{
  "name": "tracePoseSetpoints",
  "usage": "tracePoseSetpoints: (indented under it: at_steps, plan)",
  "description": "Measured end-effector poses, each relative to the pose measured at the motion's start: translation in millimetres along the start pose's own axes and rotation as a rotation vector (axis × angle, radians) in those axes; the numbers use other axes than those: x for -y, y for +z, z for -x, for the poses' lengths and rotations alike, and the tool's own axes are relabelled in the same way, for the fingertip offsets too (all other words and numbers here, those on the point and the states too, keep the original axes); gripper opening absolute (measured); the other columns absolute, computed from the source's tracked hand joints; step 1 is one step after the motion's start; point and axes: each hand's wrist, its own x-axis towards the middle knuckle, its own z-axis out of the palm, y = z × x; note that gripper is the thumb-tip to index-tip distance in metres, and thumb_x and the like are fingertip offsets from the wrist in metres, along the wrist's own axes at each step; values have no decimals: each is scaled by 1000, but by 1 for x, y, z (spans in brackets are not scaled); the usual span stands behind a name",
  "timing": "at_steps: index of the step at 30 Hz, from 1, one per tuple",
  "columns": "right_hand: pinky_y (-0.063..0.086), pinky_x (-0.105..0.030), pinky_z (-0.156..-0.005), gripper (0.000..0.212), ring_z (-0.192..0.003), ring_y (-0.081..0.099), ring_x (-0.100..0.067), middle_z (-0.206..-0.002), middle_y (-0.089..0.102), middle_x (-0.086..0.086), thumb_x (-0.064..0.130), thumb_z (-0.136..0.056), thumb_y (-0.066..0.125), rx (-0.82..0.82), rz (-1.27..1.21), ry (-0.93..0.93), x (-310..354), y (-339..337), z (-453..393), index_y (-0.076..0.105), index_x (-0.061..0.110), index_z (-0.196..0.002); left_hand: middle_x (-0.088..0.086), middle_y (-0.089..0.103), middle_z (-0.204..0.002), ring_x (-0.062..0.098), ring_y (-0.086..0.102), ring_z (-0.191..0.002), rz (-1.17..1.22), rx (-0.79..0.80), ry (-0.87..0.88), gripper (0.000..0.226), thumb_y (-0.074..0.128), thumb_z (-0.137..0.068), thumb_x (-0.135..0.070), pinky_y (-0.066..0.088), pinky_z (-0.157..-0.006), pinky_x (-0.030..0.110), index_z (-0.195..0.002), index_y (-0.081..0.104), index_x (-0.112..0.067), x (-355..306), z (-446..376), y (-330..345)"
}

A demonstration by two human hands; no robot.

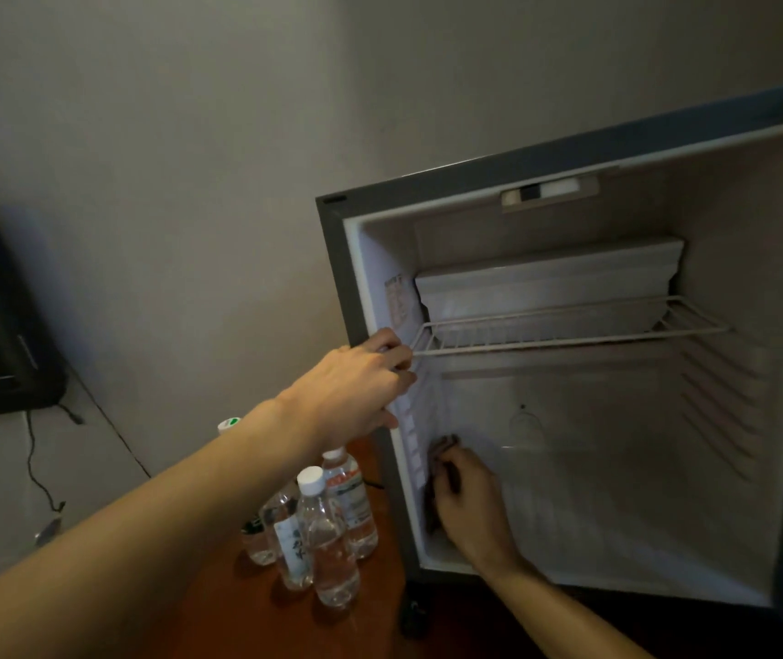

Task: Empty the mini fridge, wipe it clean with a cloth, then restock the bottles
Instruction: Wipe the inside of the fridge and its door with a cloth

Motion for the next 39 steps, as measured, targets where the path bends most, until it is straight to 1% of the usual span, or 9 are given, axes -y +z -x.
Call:
tracePoseSetpoints:
  at_steps: [6, 12, 19, 23, 26, 30, 33, 36, 39]
  plan:
    - [53, -27, -74, 18, -80, 61, -5, -87, 63, 9, 15, -95, 56, 3, -103, 141, 17, -4, 25, 61, 29, -86, 0, 46, -137, 21, 28, -136, 4, 2, 5, 58, 67, -91, -48, 56, -87, 41, -138, 54, -18, -2, 2, -2]
    - [45, -9, -74, 16, -83, 59, 2, -90, 64, 10, 9, -93, 58, -43, -83, 65, 0, 2, -12, 64, 23, -91, 0, 42, -142, 22, 22, -139, 0, 18, -13, 57, 66, -93, -46, 54, -90, 44, -140, 52, -17, -4, -1, 0]
    - [43, -20, -78, 16, -87, 61, -14, -96, 68, -1, 4, -92, 56, -19, 6, 66, -22, 11, -68, 66, 17, -94, 0, 44, -139, 22, 23, -137, 5, -4, 6, 56, 68, -91, -46, 56, -86, 46, -136, 55, -16, 4, -2, 9]
    - [42, -12, -73, 18, -84, 61, -9, -92, 66, 4, 5, -92, 56, 39, -14, 103, -6, 0, -51, 64, 21, -89, 0, 47, -135, 23, 28, -136, 14, -36, 19, 55, 70, -89, -47, 58, -81, 46, -133, 59, -16, 6, -2, 11]
    - [44, -17, -72, 21, -81, 60, -10, -86, 65, 4, 6, -92, 55, 45, -61, 154, 16, -3, -23, 60, 23, -80, 0, 48, -133, 22, 30, -135, 21, -44, 13, 56, 71, -88, -49, 58, -81, 45, -132, 59, -17, 5, 1, 9]
    - [45, -17, -70, 15, -82, 62, -9, -91, 68, 5, 13, -92, 57, 153, -48, 261, 40, -19, 9, 65, 24, -85, 2, 47, -139, 24, 30, -139, -10, 3, -33, 55, 69, -90, -45, 55, -90, 45, -135, 56, -17, -7, 5, 0]
    - [51, -21, -73, 10, -81, 63, -6, -89, 68, 8, 19, -90, 60, 267, 57, 108, 43, -47, 29, 68, 24, -89, 8, 39, -152, 25, 19, -149, -63, 63, -143, 50, 63, -96, -32, 46, -104, 50, -141, 50, -14, -29, 8, -7]
    - [47, -23, -73, 13, -84, 61, -13, -96, 61, 6, 30, -96, 50, 244, 348, -21, 30, -85, 37, 63, 26, -97, 17, 26, -162, 30, 8, -154, -99, 89, -290, 58, 60, -96, -18, 20, -118, 65, -150, 41, -11, -73, 11, -10]
    - [46, -25, -83, 19, -99, 60, -16, -112, 61, 5, 31, -99, 46, 297, 531, -78, 0, -115, 42, 62, 27, -108, 16, 35, -156, 32, 23, -150, 20, 30, -244, 52, 56, -96, -21, 19, -122, 55, -146, 45, -11, -125, 17, 3]
